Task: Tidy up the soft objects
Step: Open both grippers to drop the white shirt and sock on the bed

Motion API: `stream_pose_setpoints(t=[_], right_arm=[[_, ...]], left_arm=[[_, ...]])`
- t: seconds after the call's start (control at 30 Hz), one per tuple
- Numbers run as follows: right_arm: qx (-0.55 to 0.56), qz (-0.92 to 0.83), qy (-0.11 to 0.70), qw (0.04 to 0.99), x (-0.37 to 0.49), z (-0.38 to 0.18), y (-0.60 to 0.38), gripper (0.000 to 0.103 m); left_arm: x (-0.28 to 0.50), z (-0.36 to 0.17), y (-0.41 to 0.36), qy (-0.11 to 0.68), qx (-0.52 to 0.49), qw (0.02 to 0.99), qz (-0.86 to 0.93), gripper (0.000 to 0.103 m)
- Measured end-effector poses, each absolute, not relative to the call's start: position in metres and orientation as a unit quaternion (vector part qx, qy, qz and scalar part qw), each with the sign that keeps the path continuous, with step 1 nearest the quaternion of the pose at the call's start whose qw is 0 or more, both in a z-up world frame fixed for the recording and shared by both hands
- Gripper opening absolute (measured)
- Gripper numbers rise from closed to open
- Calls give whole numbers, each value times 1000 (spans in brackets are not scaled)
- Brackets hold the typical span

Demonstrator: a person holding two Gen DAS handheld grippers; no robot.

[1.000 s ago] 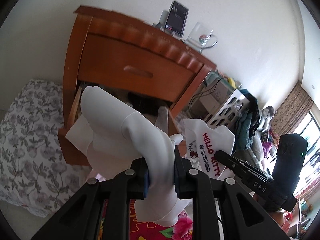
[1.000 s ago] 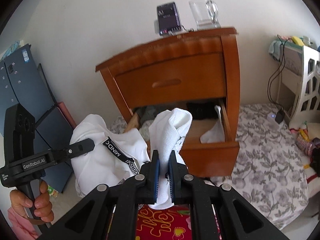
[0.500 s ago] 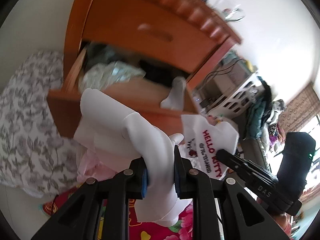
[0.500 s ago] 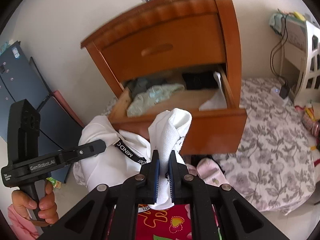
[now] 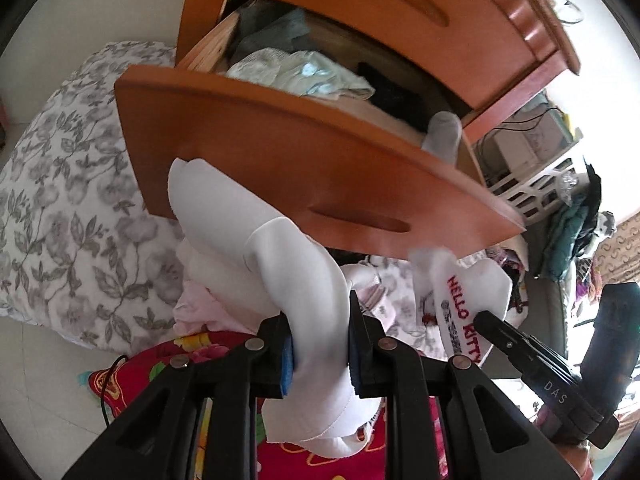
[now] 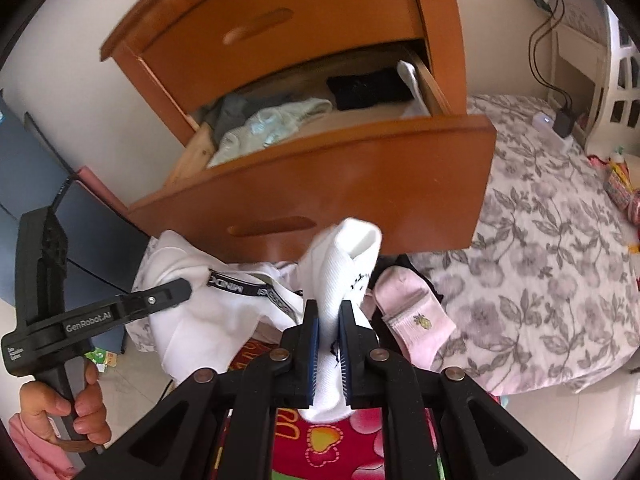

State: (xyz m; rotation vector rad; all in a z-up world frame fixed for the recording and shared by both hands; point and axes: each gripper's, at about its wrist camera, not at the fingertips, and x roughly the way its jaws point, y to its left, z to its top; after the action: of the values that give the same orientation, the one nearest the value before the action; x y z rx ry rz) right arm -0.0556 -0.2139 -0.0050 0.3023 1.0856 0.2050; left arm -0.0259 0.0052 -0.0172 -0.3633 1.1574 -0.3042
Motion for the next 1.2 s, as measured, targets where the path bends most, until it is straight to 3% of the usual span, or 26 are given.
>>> stream_pose_setpoints(t=[0.37, 0.63, 0.97, 1.2], right_arm=[[146, 90, 528, 832, -46, -22, -217, 11], [146, 83, 536, 827, -36, -30, -219, 11], [140, 70, 553, 818, -29, -42, -221, 11], [135, 62, 564, 812, -26, -49, -222, 14]], left_arm=[[-14, -39, 1, 563, -159, 801, -127, 23], [-5, -47, -3, 574, -146, 797, -117, 32], [1, -59, -3, 588, -130, 793, -98, 63], [4, -59, -3, 595, -125, 789, -90, 71]])
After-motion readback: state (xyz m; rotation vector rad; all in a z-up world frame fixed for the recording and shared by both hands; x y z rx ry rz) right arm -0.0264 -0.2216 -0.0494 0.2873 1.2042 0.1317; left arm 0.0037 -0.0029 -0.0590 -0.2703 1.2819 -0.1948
